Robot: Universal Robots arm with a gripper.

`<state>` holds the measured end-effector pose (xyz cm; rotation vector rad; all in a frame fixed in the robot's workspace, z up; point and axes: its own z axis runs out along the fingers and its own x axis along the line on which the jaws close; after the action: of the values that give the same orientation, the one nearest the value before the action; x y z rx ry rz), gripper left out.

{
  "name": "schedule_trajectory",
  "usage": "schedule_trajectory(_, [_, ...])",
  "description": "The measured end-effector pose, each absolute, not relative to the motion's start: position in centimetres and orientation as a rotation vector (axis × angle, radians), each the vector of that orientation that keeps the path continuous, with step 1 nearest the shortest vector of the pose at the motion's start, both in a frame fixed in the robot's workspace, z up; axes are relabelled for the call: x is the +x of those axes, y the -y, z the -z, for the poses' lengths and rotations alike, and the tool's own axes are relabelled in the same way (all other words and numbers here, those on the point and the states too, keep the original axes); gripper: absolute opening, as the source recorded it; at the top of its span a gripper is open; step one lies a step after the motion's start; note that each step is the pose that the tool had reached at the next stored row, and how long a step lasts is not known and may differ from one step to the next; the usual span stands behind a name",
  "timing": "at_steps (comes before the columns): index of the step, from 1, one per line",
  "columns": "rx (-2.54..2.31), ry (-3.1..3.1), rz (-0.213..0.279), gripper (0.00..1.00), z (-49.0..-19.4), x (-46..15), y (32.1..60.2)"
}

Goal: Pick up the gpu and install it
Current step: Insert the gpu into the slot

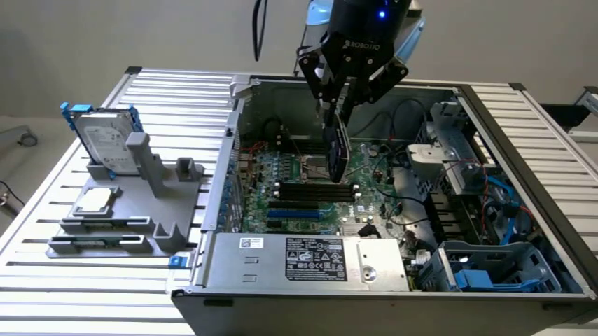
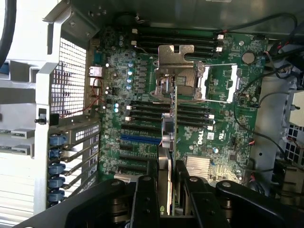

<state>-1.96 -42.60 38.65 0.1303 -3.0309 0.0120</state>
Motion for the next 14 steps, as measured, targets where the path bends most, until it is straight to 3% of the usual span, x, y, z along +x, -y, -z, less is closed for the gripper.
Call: schedule_trajectory(14, [0.501, 3.005, -0.012, 0.27, -37.86, -1.96, 42.58])
